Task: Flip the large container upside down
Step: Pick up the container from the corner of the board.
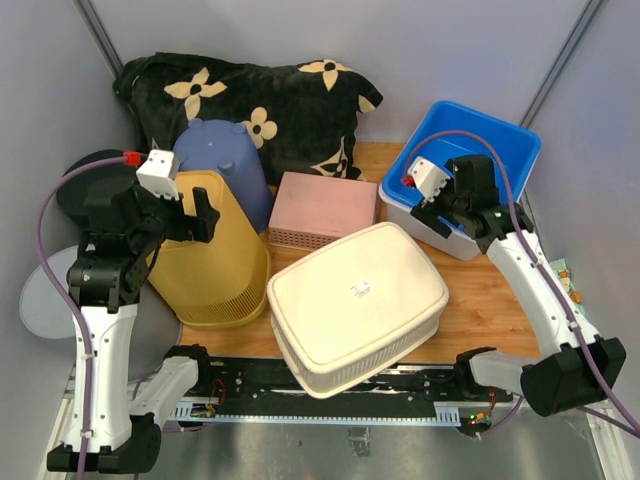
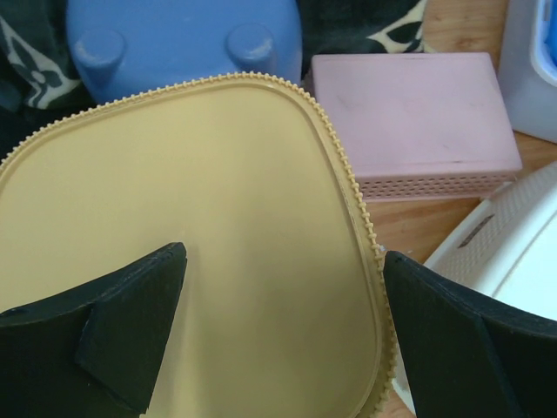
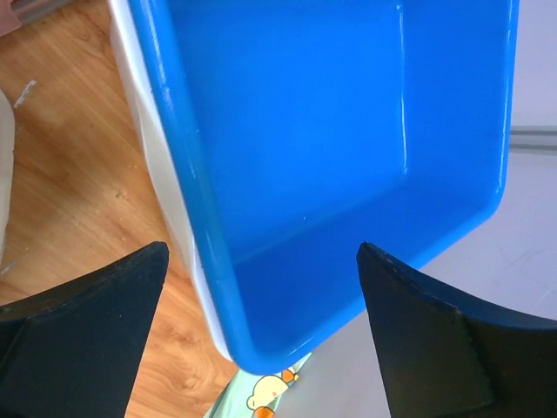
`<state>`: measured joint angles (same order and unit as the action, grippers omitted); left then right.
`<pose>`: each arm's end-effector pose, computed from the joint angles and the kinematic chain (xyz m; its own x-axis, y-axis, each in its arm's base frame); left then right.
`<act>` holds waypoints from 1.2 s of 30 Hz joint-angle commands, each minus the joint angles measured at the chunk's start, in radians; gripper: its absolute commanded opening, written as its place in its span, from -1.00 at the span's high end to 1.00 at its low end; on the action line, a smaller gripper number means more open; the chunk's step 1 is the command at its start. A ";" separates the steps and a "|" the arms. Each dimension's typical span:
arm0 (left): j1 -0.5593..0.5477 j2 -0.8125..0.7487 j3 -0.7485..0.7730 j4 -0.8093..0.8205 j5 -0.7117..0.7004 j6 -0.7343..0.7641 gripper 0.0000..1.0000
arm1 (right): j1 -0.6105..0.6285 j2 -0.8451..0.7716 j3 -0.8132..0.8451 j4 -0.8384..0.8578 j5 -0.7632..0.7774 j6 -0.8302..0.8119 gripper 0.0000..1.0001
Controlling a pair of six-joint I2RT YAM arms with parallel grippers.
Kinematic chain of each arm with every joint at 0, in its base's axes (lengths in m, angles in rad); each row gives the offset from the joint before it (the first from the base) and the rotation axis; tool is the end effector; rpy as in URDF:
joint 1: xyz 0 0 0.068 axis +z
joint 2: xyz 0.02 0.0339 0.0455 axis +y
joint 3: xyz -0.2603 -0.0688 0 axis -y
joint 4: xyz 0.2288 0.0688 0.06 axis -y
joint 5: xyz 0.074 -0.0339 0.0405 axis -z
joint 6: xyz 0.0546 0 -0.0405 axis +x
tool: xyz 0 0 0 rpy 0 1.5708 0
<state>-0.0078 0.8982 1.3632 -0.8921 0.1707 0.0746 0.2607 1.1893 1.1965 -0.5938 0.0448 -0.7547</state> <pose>0.1517 -0.0105 0.4204 -0.4010 0.0766 -0.9129 0.1927 0.9813 -0.0023 0.2504 0.0643 0.3456 -0.2379 -0.7718 -0.5897 -0.5277 0.6124 -0.5886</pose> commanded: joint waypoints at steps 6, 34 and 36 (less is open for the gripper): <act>0.023 -0.004 -0.125 -0.123 -0.032 0.099 -0.98 | -0.019 0.168 0.143 -0.141 -0.054 0.002 -0.86; 0.022 0.128 0.190 -0.282 0.153 0.299 -0.98 | -0.120 0.371 0.226 -0.432 -0.268 -0.094 -0.85; 0.021 0.123 0.216 -0.314 0.217 0.317 -0.98 | -0.120 0.387 0.229 -0.428 -0.262 -0.097 -0.84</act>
<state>-0.0017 1.0210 1.5345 -1.0821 0.3397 0.3138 0.1505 1.5475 1.4334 -1.0306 -0.2340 -0.8379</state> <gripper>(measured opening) 0.992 0.923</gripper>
